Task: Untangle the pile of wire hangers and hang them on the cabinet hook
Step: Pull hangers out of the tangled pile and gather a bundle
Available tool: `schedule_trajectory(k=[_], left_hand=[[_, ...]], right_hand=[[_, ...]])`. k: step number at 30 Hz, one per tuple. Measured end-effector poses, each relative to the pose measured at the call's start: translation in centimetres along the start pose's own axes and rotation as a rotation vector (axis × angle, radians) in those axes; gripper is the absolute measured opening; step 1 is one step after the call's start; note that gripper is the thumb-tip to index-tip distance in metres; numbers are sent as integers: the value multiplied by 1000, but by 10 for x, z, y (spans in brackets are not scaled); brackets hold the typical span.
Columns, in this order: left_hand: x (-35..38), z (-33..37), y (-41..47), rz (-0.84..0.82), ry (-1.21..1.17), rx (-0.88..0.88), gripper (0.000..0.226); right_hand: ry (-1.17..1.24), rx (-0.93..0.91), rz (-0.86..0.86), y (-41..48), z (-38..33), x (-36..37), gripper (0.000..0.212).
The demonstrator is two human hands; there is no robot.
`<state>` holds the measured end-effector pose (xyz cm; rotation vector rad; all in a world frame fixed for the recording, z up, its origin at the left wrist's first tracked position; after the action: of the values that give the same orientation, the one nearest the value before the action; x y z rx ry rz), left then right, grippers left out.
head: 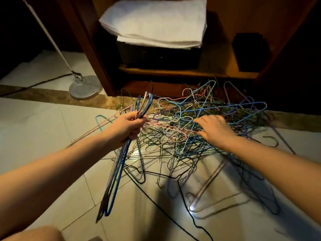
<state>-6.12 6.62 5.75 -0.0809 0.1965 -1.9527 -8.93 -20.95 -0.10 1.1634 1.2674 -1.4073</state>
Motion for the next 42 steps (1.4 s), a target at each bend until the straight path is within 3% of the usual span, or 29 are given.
schedule_trajectory(k=[9,13,21,27,34,37,40,42], left_hand=[[-13,-41,21,193,328,52,16],[-34,-65,25,335,362,62,28],[-74,-101,40,535,456,-17,34],[-71,-124,47,501,376,-84,18],[-72,-146,55,422,580,-173,30],[-64,-152,58,305,610,-182,33],[-58,-160,58,196,598,-196,36],[-55,-165,59,195,562,-213,38]], right_hand=[[89,-14,-263,27,-36,50,60],[411,103,-226,37,-41,57,37],[977,356,-146,77,-27,36,18],[939,358,-126,84,-25,32,25],[990,379,-106,85,-32,45,14],[1015,358,-188,86,-30,41,34],[1025,322,-276,82,-29,37,10],[961,286,-307,81,-24,40,10]])
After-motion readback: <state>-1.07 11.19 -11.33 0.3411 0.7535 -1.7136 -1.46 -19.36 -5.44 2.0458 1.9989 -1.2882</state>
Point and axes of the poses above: each hand's wrist, its own y-axis towards the middle knuckle, its own x-axis out of the palm, z = x × y, the point moved 1 cm from there along y, towards the middle knuckle, and after that the axes turned 14 degrees about x, right-handed, at the moved point
